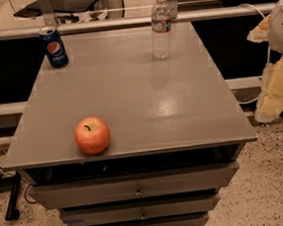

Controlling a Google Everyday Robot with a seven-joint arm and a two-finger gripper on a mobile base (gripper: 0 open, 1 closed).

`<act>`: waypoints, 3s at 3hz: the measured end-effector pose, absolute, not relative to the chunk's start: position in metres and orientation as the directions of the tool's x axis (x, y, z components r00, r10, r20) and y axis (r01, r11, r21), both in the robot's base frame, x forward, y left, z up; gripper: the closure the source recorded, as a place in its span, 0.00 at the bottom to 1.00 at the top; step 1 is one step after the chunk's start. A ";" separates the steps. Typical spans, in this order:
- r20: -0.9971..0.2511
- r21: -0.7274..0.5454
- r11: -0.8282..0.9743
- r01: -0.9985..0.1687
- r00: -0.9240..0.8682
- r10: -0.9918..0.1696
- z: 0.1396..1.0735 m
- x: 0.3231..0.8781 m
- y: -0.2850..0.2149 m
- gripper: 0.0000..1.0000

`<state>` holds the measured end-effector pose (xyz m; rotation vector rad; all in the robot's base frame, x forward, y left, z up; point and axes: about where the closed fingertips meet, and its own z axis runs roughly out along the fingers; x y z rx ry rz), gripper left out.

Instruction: Move water bottle near apple

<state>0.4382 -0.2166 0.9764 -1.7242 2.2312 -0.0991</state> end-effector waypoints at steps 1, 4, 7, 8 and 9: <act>-0.207 -0.246 0.270 -0.931 -0.221 -0.953 0.976 0.438 -0.217 0.00; -0.469 -0.328 0.422 -0.845 -0.242 -0.849 0.978 0.556 -0.207 0.00; -0.876 -0.094 0.629 -0.771 -0.236 -0.420 0.958 0.722 -0.149 0.00; -0.929 -0.052 0.602 -0.797 -0.183 -0.322 0.953 0.755 -0.113 0.00; -0.951 -0.047 0.579 -0.814 -0.142 -0.276 0.946 0.785 -0.086 0.11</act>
Offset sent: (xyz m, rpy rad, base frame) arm 0.0251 0.0038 0.0018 0.0623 -0.0696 -0.0041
